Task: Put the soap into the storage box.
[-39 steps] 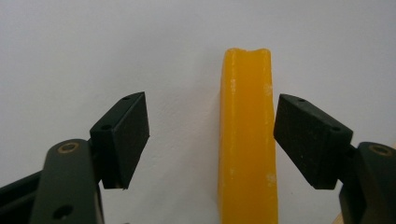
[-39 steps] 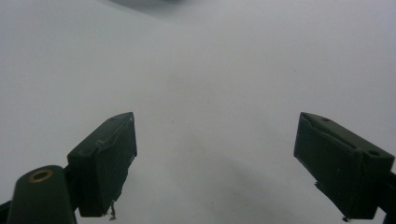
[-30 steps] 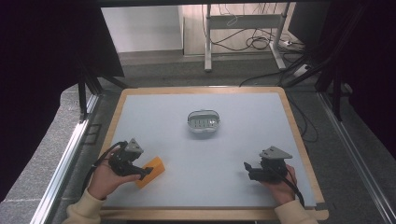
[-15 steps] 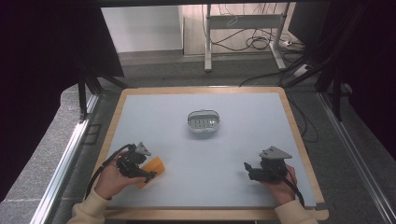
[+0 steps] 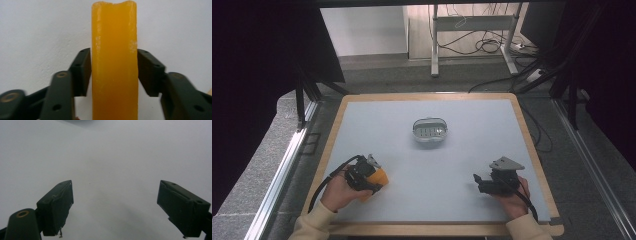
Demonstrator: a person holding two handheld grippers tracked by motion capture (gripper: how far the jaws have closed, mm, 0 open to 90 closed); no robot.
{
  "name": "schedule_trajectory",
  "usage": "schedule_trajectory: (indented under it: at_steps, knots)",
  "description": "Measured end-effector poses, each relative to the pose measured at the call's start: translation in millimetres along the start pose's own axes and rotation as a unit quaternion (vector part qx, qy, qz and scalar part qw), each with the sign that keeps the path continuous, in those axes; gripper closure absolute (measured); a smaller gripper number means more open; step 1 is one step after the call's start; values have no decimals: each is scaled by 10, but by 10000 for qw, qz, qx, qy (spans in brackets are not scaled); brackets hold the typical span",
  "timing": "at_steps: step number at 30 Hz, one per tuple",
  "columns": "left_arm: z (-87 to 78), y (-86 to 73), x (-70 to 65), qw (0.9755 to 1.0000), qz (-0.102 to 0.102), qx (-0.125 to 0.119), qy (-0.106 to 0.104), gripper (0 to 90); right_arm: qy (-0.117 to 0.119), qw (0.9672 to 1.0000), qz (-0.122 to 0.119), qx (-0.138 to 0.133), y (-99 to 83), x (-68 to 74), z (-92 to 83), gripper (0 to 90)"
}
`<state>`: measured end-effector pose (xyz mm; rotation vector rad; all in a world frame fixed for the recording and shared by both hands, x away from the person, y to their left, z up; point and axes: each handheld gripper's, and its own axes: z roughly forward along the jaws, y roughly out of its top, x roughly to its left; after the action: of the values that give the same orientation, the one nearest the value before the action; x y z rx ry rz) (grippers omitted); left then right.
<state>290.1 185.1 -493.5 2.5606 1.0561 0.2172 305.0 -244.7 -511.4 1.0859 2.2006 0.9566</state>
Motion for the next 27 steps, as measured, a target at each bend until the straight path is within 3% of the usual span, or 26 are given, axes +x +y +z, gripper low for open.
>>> schedule_trajectory:
  at_steps: [3,9,17,27]
  knots:
    - [5,6,-11,10000,-32,-54,49,585,-29,10000,-14,-7,2,1,-4,142]
    - [-17,2,5,10000,-56,-65,-35,612,-104,9999,21,-4,-3,-14,-10,148]
    - [-30,30,-4,10000,-11,-23,-52,615,-84,9999,-51,-129,10,7,-33,151]
    - [-212,54,25,9998,86,-156,-116,616,-107,9998,-71,-154,15,14,-47,152]
